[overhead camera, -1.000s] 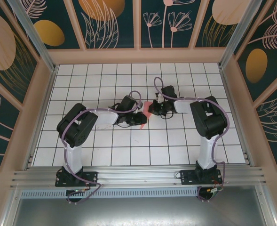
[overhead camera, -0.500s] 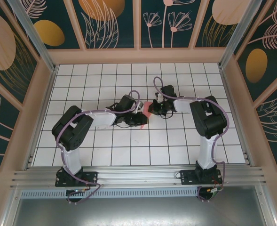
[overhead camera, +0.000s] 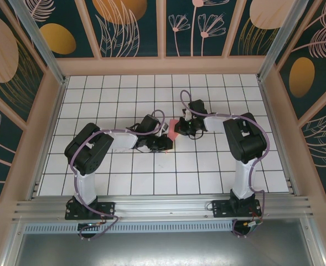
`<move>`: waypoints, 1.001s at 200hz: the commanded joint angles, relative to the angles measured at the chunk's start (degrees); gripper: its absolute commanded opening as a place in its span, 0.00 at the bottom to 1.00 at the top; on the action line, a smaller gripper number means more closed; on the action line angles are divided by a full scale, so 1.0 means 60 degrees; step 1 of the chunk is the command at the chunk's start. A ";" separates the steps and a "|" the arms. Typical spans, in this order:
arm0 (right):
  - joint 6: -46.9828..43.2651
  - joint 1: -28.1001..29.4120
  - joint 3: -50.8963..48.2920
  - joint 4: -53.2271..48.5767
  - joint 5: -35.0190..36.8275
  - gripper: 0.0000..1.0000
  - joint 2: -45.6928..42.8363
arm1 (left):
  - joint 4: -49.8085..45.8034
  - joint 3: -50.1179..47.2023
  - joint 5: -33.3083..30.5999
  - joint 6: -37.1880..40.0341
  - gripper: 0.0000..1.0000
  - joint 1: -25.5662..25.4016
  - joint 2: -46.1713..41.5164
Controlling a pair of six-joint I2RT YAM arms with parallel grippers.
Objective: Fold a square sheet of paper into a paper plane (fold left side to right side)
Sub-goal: Fold the wing for the fifth time at the center of the table.
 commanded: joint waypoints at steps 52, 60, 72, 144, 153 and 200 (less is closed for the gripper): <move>-0.0232 0.0071 0.0190 -0.0727 0.0605 0.00 0.0502 | -0.0014 -0.0476 0.0102 -0.0044 0.18 -0.0043 0.0103; -0.0248 0.0072 0.0193 -0.0760 0.0634 0.00 0.0522 | -0.0028 -0.0490 0.0128 -0.0046 0.18 -0.0060 0.0088; -0.0255 0.0072 0.0213 -0.0798 0.0649 0.00 0.0538 | -0.0111 -0.0547 0.0141 -0.0001 0.18 -0.0062 0.0047; -0.0299 0.0071 0.0331 -0.0953 0.0699 0.00 0.0636 | -0.0759 -0.1004 0.0227 0.0347 0.17 -0.0233 -0.0264; -0.0299 0.0074 0.0343 -0.0961 0.0708 0.00 0.0634 | -0.0782 -0.1080 0.0243 0.0378 0.17 -0.0235 -0.0341; -0.0285 0.0071 0.0422 -0.0991 0.0676 0.00 0.0679 | -0.1066 -0.1207 0.0213 0.0635 0.16 -0.0236 -0.0823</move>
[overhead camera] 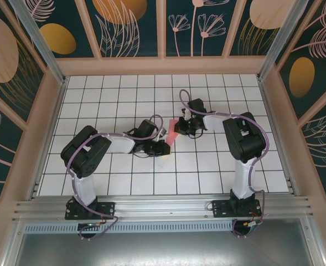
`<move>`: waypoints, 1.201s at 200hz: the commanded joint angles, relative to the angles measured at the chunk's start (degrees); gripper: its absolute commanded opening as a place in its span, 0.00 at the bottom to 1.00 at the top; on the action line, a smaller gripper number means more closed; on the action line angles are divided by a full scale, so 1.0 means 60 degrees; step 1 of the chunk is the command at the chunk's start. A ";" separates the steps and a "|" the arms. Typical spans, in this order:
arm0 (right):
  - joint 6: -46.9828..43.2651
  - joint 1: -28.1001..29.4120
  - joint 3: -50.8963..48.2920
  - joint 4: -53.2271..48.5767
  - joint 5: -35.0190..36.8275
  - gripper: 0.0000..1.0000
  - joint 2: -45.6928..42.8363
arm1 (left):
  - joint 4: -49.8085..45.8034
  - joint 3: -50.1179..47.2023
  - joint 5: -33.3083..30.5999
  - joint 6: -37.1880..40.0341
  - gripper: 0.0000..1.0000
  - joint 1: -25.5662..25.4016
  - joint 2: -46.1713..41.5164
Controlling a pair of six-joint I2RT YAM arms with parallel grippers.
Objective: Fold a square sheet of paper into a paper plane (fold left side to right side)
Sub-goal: Fold the wing for the fifth time at the center of the table.
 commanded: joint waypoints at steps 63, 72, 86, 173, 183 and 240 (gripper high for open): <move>-0.0129 0.0061 0.0091 -0.0536 0.0627 0.00 0.0543 | -0.1789 0.1294 0.0282 0.0735 0.16 0.0586 -0.0936; -0.0128 0.0064 0.0088 -0.0532 0.0617 0.00 0.0538 | -0.1917 0.1605 0.0292 0.0859 0.16 0.0593 -0.0712; -0.0128 0.0071 0.0085 -0.0516 0.0602 0.00 0.0539 | -0.2048 0.2052 0.0251 0.1015 0.16 0.0595 -0.0210; -0.0109 0.0129 0.0085 -0.0499 0.0558 0.00 0.0579 | -0.1948 0.2786 0.0368 0.1343 0.16 0.0506 0.1450; -0.0101 0.0123 0.0085 -0.0513 0.0571 0.00 0.0592 | -0.2044 0.2726 0.0295 0.1425 0.16 0.0476 0.1481; -0.0172 0.0126 0.0170 -0.0645 0.0649 0.00 0.0630 | -0.2744 0.2296 -0.0193 0.1878 0.16 0.0210 0.1440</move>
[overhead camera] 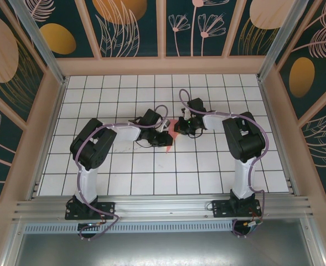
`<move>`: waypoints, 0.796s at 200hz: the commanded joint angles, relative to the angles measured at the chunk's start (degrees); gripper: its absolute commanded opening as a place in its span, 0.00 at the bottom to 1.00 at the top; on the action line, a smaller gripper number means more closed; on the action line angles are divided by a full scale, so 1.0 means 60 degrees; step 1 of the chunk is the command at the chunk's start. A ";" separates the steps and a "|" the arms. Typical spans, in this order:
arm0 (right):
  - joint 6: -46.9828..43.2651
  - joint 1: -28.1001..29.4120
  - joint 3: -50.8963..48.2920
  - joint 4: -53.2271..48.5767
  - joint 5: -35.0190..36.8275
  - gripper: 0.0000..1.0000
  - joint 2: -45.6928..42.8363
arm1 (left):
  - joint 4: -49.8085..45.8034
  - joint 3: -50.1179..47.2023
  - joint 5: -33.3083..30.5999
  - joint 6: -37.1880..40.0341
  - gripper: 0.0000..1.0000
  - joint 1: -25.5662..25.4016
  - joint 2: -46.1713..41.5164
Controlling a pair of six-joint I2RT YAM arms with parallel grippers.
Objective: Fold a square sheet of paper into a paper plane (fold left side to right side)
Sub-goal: Fold the wing for the fifth time at the center of the table, then turn over the paper plane at the center of the table.
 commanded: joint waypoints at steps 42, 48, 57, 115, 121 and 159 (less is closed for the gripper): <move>-0.0194 0.0115 0.0086 -0.0554 0.0712 0.00 0.0567 | -0.1407 -0.0652 -0.0405 0.0827 0.16 -0.0394 -0.0193; -0.0202 0.0115 0.0099 -0.0539 0.0711 0.00 0.0561 | -0.1440 -0.0748 -0.0416 0.0829 0.16 -0.0408 -0.0275; -0.0216 0.0115 0.0128 -0.0552 0.0712 0.00 0.0585 | -0.1471 -0.0881 -0.0421 0.0858 0.16 -0.0426 -0.0411; -0.0335 0.0088 0.0439 -0.0504 0.0663 0.00 0.0526 | -0.1191 -0.1628 0.0097 0.0919 0.16 -0.0514 -0.1376; -0.0372 0.0081 0.0522 -0.0507 0.0675 0.00 0.0443 | -0.1121 -0.1628 0.0133 0.0921 0.16 -0.0515 -0.1552; -0.0812 0.0027 0.1194 -0.0864 0.1497 0.16 -0.0409 | -0.0649 -0.2161 -0.0095 0.1009 0.16 -0.0477 -0.3318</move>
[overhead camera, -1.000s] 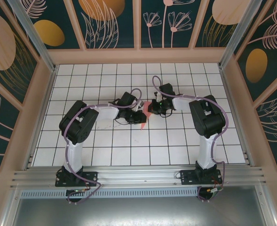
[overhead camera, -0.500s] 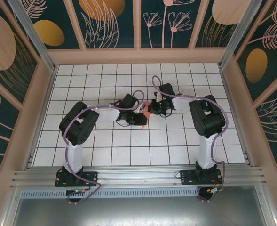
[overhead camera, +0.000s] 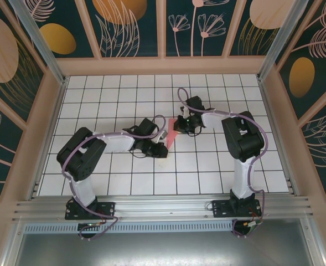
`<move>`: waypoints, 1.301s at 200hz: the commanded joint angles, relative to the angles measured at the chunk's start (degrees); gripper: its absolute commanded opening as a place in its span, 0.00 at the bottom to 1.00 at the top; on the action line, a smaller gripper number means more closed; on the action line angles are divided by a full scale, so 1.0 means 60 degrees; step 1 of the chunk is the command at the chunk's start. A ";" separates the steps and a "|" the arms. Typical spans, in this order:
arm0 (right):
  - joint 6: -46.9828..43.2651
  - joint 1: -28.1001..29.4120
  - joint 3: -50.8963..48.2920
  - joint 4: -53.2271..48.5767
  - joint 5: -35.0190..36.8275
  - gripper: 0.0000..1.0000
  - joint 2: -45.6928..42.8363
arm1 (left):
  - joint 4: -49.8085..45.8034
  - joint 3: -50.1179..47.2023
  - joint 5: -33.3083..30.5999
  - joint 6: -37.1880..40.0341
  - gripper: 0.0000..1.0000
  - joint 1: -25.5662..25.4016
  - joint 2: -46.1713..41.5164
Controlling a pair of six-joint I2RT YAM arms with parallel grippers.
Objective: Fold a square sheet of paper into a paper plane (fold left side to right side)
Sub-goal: Turn over the paper plane at the center of the table.
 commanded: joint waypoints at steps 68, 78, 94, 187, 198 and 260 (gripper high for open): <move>0.0417 0.0481 -0.0478 -0.0788 0.3627 0.50 -0.2863 | 0.1361 -0.0767 -0.3335 -0.0655 0.20 0.0333 -0.3536; 0.0773 0.0675 -0.0744 -0.0777 0.3860 0.53 -0.2947 | 0.1655 -0.0892 -0.3888 -0.0849 0.21 0.0344 -0.3775; 0.1260 0.0994 -0.1053 -0.0572 0.4044 0.56 -0.2873 | 0.2109 -0.1065 -0.4450 -0.1100 0.22 0.0345 -0.4007; 0.1683 0.1953 -0.0141 -0.0983 0.4751 0.48 -0.1000 | 0.1922 -0.1364 -0.5422 -0.1155 0.24 0.0346 -0.4530; 0.1698 0.1951 -0.0237 -0.0967 0.4779 0.44 -0.1129 | 0.1857 -0.1325 -0.5502 -0.1124 0.24 0.0345 -0.4572; 0.1576 0.1970 -0.0561 -0.0992 0.4706 0.09 -0.1923 | 0.1768 -0.1307 -0.5630 -0.1093 0.24 0.0344 -0.4612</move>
